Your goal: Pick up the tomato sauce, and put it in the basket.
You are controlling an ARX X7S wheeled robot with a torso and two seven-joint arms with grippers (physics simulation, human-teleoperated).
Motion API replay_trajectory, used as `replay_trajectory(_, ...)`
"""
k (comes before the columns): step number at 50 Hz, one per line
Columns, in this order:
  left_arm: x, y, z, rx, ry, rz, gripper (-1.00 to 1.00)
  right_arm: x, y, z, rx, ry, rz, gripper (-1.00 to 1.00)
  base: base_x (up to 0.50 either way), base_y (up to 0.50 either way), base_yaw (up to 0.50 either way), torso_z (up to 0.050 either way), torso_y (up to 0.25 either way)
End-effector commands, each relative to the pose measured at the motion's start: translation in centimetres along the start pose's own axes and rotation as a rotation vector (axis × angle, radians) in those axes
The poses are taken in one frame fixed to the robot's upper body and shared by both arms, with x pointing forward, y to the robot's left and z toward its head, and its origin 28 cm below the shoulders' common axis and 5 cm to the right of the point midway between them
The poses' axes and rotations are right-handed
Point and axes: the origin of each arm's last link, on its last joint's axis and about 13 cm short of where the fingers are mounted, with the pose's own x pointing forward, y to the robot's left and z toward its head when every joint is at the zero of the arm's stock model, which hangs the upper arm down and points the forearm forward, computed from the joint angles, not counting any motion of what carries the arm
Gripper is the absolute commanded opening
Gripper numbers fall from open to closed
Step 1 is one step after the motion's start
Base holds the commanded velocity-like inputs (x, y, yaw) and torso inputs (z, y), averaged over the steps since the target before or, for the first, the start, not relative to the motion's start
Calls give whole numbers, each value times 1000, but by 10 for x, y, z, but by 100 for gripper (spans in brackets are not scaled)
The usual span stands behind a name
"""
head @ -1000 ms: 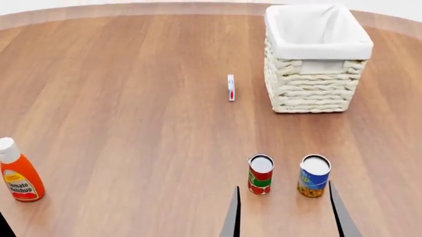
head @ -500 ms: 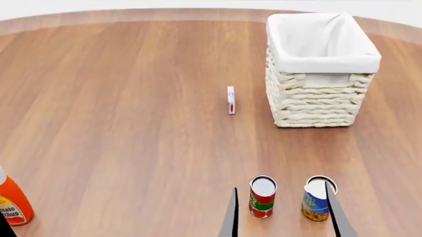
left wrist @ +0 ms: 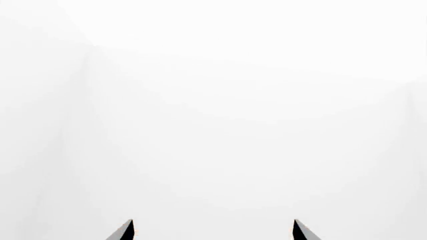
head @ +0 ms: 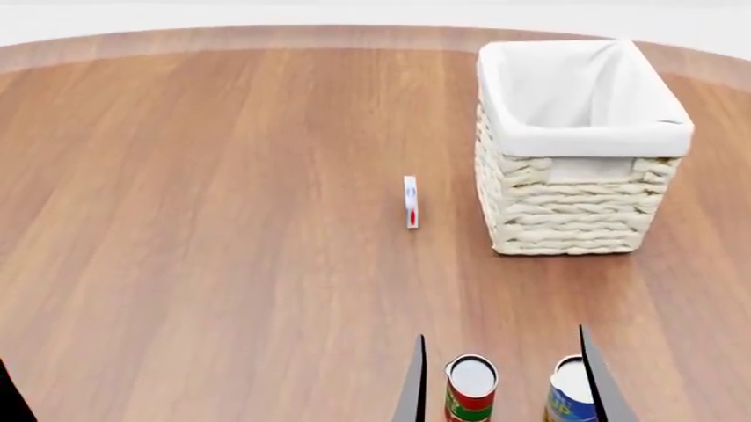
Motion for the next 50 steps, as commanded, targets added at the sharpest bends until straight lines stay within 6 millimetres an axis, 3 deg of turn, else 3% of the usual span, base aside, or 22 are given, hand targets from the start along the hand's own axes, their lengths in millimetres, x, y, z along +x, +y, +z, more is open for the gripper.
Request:
replay_trajectory(1, -1, 0, 0, 2, 1, -2, 100, 0, 0, 0, 4, 4, 0, 100, 188, 0, 0, 0, 0)
replay_trajectory(50, -1, -1, -2, 8, 13, -5, 100, -1, 0, -4, 16, 21, 4, 100, 184, 0, 0, 0, 0)
